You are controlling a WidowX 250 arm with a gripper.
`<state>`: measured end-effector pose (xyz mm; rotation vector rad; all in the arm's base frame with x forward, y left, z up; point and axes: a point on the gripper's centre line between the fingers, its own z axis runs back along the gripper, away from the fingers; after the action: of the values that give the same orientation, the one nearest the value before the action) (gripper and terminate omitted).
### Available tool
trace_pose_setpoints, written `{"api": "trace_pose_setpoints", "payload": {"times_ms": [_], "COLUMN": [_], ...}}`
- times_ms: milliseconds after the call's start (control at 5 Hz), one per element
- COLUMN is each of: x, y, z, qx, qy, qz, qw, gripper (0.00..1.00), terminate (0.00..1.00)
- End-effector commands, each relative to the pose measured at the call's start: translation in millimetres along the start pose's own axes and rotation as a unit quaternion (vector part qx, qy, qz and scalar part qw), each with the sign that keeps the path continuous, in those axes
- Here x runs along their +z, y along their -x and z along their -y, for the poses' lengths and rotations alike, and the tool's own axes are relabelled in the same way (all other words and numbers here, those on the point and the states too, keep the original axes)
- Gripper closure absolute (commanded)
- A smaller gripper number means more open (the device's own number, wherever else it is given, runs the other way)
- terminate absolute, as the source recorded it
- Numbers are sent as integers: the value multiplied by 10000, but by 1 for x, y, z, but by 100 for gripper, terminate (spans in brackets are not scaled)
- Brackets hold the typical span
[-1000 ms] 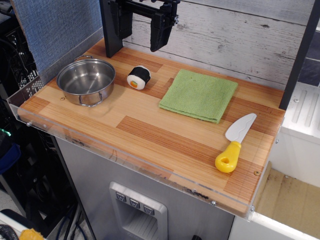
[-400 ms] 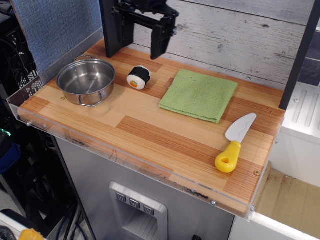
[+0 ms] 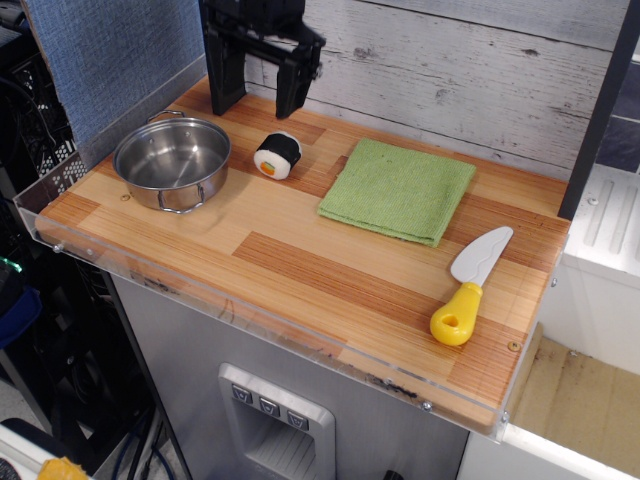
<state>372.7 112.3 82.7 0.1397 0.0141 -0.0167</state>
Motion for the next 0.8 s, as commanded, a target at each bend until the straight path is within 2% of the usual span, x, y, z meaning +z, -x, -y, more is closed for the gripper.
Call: {"api": "trace_pose_setpoints", "payload": {"times_ms": [0,400,600], "x": [-3,-12,-19], "y": [-8,-20,-27], "z": [-8,0,3], "qx": [153,257,269], "qy": [23,218,214], "qz": [264,525,524], "qw": [9995,9981,9980], "gripper": [0,0,0], "terminate": [0,0,0]}}
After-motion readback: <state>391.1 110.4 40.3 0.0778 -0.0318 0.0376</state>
